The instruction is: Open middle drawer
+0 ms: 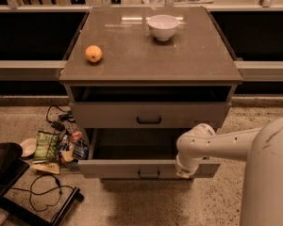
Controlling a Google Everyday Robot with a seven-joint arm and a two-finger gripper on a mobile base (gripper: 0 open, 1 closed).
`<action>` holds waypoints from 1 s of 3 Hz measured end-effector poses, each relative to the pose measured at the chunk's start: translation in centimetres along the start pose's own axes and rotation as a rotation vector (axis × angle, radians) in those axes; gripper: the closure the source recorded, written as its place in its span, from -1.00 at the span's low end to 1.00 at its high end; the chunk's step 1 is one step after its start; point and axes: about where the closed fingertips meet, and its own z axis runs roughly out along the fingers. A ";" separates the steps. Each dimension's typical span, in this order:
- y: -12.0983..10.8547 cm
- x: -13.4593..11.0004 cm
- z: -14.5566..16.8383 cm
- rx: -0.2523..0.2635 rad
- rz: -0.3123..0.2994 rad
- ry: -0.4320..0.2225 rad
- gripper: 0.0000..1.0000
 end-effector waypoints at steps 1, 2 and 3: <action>0.1 0.0 0.1 -0.002 0.000 0.001 -0.62; 0.1 0.0 0.1 -0.002 0.000 0.001 -1.00; 0.1 0.0 0.1 -0.002 0.000 0.001 -1.00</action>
Offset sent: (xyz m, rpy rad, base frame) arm -0.0007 0.0000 -0.0009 -0.0001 0.0019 0.0003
